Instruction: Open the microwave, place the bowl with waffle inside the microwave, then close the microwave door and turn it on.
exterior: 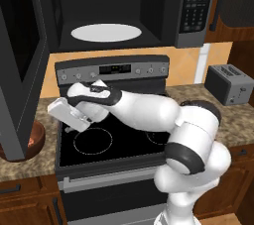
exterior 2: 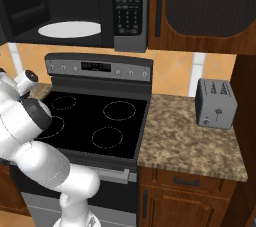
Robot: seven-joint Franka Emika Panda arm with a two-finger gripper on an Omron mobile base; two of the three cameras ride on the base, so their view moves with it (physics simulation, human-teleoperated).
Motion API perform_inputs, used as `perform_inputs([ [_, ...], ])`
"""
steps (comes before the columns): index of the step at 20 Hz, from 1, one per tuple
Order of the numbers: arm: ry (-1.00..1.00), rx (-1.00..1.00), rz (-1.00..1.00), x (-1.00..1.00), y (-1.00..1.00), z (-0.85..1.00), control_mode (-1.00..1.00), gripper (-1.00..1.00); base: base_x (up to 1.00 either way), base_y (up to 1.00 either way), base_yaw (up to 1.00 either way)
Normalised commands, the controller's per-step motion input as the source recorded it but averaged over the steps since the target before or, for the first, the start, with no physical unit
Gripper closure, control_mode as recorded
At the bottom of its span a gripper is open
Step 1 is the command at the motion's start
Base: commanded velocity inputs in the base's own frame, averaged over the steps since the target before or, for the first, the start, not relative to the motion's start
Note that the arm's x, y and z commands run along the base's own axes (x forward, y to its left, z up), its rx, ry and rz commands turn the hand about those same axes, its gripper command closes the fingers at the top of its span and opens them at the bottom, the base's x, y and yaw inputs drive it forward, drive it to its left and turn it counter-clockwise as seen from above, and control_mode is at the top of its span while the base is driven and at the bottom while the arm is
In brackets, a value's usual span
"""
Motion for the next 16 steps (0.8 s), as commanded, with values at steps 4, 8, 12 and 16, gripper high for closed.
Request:
perform_inputs([
  [4,0.0,-0.11,0.0,0.31,0.5,-0.2,-1.0,-1.0,0.0,0.0,0.0],
  [8,0.01,-0.07,0.0,0.23,0.21,-0.26,-1.0,-1.0,0.0,0.0,0.0],
  [12,0.06,-0.01,0.0,0.3,0.0,-0.24,-1.0,-1.0,0.0,0.0,0.0],
  [16,0.09,0.0,0.0,0.21,0.0,-0.25,-1.0,-1.0,0.0,0.0,0.0],
])
